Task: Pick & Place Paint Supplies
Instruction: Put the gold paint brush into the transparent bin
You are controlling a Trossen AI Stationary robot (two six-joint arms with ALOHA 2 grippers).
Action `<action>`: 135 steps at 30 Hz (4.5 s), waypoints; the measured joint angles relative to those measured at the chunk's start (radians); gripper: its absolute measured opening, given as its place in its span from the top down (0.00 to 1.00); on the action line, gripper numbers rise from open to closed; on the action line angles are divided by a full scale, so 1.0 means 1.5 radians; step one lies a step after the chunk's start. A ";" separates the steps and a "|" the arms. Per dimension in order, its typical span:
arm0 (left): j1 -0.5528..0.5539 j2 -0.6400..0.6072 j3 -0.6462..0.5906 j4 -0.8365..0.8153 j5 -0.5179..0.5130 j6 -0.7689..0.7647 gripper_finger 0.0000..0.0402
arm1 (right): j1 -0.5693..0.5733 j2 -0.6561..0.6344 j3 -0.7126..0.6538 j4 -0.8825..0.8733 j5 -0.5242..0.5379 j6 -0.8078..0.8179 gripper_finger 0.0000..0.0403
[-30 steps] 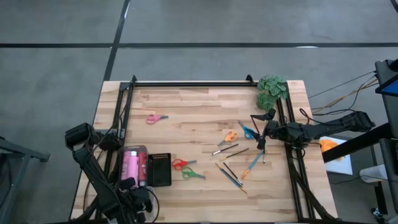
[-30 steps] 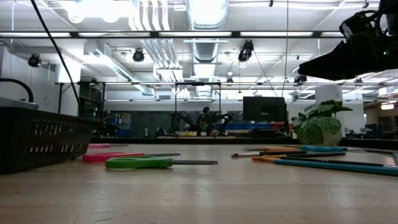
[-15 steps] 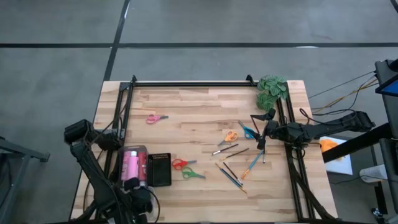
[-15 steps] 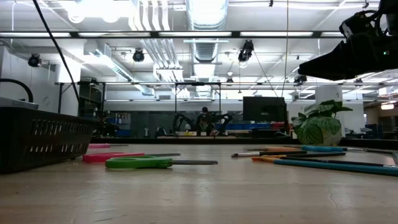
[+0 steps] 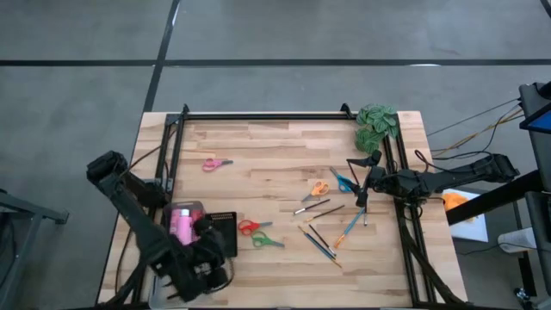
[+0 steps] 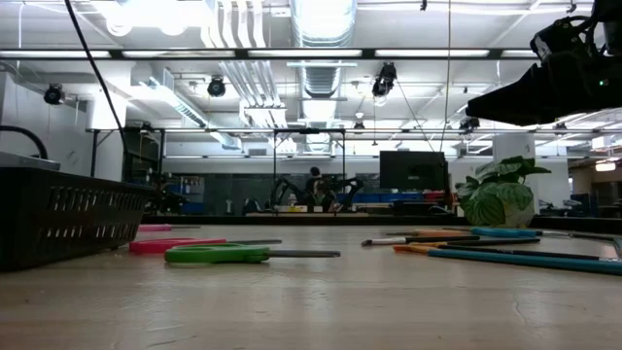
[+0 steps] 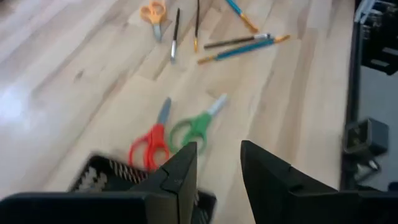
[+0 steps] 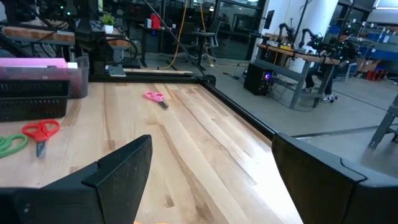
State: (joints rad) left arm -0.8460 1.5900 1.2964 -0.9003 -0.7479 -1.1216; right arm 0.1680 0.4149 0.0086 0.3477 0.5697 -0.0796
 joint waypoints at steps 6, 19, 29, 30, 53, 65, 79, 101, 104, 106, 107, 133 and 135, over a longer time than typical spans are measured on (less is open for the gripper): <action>0.122 -0.002 -0.001 0.100 0.097 0.206 0.68 | 0.000 0.000 0.000 0.000 0.000 -0.001 0.18; 0.332 -0.002 -0.038 0.396 0.293 0.601 0.68 | 0.000 0.000 0.000 0.000 0.000 -0.001 0.18; 0.442 0.000 -0.041 0.577 0.494 0.781 0.68 | 0.000 0.000 0.000 0.000 0.000 0.000 0.18; 0.443 0.000 -0.041 0.593 0.512 0.794 0.68 | 0.000 0.000 0.000 0.000 0.000 0.000 0.18; 0.454 -0.045 -0.290 1.018 0.564 0.811 0.68 | 0.000 0.001 0.000 0.000 0.000 -0.001 0.18; 0.453 -0.058 -0.303 0.970 0.564 0.753 0.68 | 0.000 0.000 0.000 0.000 0.000 0.000 0.18; 0.453 -0.057 -0.303 0.902 0.564 0.747 0.68 | 0.000 0.000 0.000 0.000 0.000 0.000 0.18; 0.453 -0.057 -0.302 0.896 0.563 0.747 0.68 | -0.003 0.001 0.000 0.032 0.056 0.062 0.18; 0.453 -0.057 -0.302 0.896 0.563 0.747 0.68 | -0.005 -0.001 0.000 0.074 0.057 0.120 0.18; 0.453 -0.057 -0.302 0.896 0.561 0.747 0.68 | -0.005 0.000 0.000 0.083 0.057 0.101 0.18; 0.453 -0.057 -0.302 0.895 0.561 0.747 0.68 | -0.005 0.000 0.000 0.083 0.057 0.083 0.18; 0.453 -0.056 -0.302 0.807 0.561 0.747 0.68 | 0.047 0.151 0.137 0.099 -0.275 0.201 0.18; 0.454 -0.056 -0.302 0.808 0.561 0.750 0.68 | 0.059 0.190 0.179 0.042 -0.275 0.210 0.18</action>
State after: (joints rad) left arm -0.1647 1.5055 0.8435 0.3111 0.0937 0.0036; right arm 0.2568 0.7002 0.2773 0.4102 0.1575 0.2360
